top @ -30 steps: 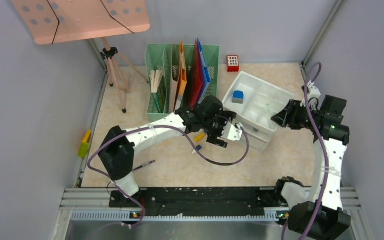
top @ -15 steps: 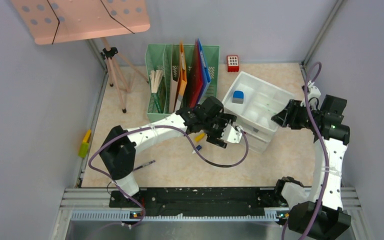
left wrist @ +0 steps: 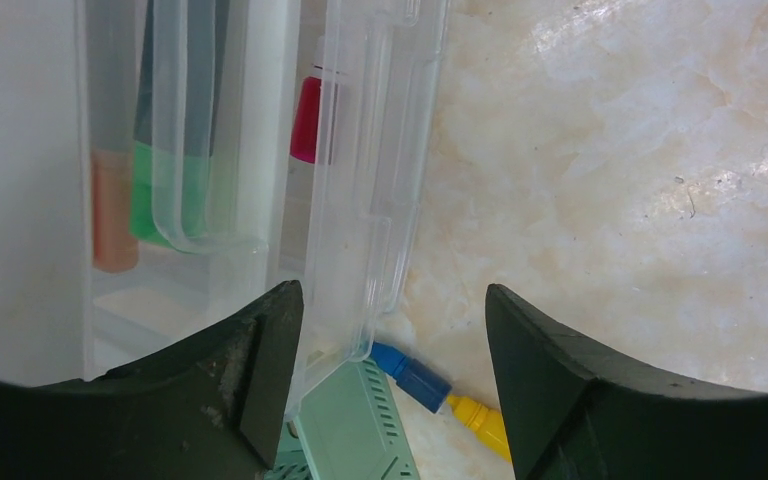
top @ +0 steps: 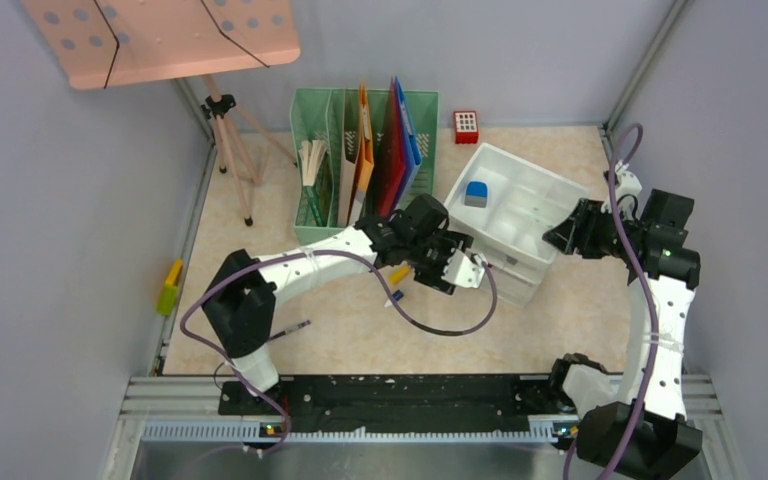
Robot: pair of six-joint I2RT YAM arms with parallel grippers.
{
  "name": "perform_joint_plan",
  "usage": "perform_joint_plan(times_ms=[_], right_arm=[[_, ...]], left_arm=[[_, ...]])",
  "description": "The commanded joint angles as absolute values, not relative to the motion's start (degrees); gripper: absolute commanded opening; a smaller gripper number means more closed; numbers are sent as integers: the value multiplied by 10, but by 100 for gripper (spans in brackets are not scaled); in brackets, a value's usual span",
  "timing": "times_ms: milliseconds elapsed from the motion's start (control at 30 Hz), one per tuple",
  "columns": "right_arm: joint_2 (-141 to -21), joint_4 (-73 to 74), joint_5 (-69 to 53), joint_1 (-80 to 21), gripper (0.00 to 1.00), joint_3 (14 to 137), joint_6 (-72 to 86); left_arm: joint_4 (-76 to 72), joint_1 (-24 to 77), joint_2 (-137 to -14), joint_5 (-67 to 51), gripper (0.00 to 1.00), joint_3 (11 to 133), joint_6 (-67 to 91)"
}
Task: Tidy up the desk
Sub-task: Open the drawer in the storage box.
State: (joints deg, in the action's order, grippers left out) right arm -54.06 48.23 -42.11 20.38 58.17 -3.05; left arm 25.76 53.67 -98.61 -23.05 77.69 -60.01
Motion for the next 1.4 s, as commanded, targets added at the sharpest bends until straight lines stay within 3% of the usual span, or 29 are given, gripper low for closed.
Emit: perform_joint_plan(times_ms=[0, 467, 667, 967, 1367], right_arm=[[-542, 483, -419, 201, 52, 608, -42], [-546, 483, -422, 201, 52, 607, -43], [-547, 483, -420, 201, 52, 607, -43], [-552, 474, -409, 201, 52, 604, -37], [-568, 461, -380, 201, 52, 607, -34]], left_arm=[[251, 539, -1001, -237, 72, 793, -612], [278, 539, -1026, -243, 67, 818, -641], [357, 540, -1056, -246, 49, 883, -671], [422, 546, -1059, -236, 33, 914, -690], [478, 573, -1027, -243, 28, 901, -669]])
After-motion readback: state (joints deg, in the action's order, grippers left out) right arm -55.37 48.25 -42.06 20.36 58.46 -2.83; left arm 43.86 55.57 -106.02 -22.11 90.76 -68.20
